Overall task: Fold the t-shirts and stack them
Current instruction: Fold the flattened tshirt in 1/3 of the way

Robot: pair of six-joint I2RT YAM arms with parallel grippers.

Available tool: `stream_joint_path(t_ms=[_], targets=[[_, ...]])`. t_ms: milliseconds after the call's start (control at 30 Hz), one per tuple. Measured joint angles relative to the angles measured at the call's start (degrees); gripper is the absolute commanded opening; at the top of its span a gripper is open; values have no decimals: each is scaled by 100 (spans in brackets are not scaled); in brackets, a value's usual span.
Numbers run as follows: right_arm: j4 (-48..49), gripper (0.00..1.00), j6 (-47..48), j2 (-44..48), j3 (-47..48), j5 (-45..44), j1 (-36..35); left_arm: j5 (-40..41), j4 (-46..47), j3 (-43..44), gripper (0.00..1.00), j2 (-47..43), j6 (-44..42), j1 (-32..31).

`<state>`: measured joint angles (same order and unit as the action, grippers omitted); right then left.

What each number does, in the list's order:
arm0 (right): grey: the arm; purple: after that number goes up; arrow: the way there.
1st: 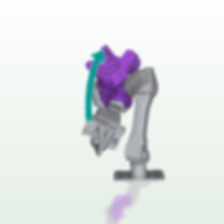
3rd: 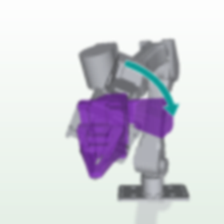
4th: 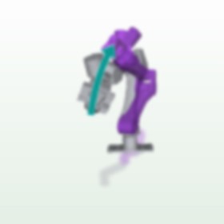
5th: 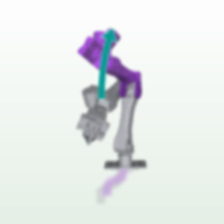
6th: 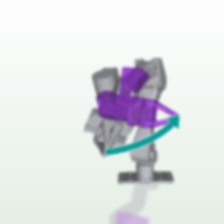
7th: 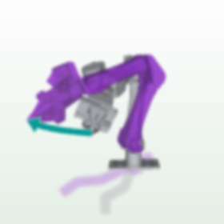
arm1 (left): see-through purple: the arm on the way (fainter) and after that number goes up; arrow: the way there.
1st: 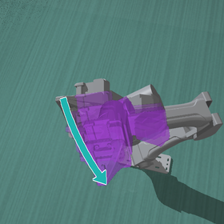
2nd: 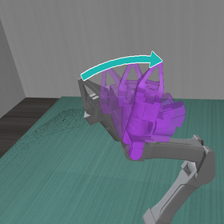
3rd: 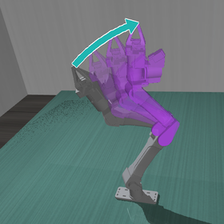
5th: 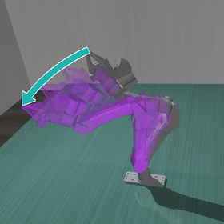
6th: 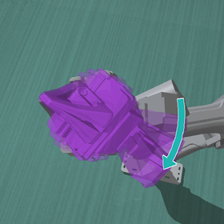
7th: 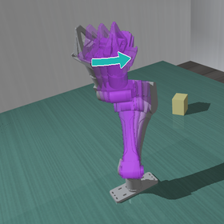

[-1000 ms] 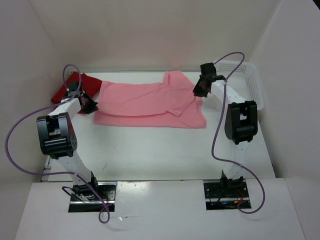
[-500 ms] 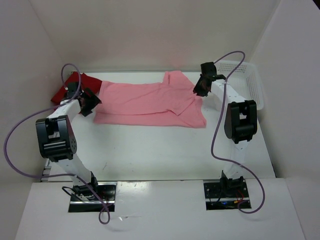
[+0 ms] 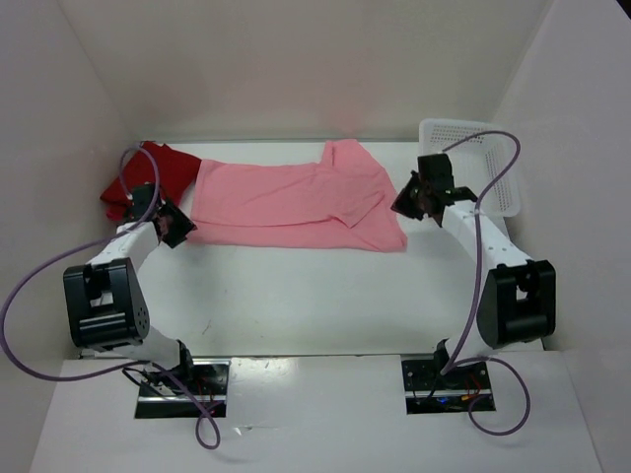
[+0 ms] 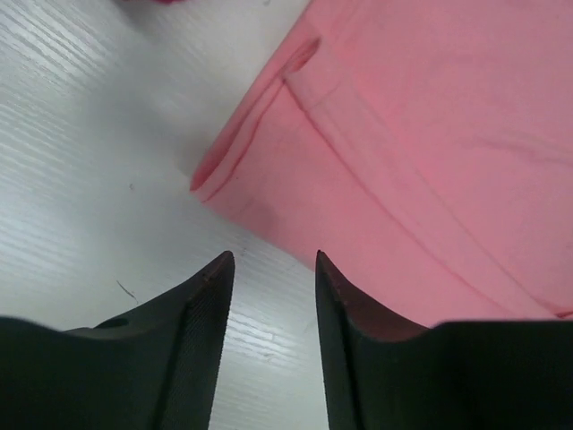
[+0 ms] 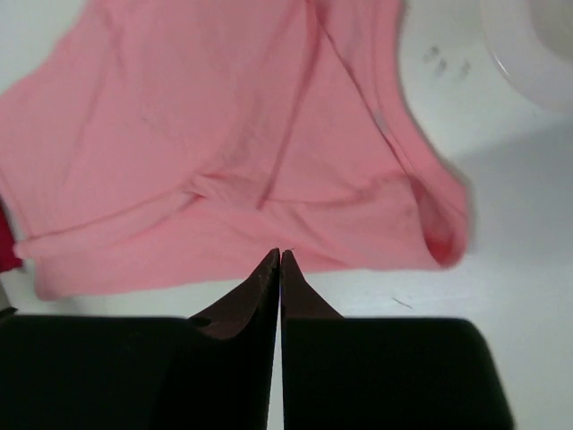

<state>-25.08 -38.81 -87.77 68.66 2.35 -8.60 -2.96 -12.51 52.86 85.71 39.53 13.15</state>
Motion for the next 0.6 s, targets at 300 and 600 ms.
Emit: stream_joint_path(t_ms=[300, 600], targets=[[33, 41, -273, 170, -1637, 131, 339, -240, 144, 9, 47, 964, 280, 72], [302, 43, -378, -175, -1891, -68, 400, -337, 407, 125, 20, 1360, 446, 157]])
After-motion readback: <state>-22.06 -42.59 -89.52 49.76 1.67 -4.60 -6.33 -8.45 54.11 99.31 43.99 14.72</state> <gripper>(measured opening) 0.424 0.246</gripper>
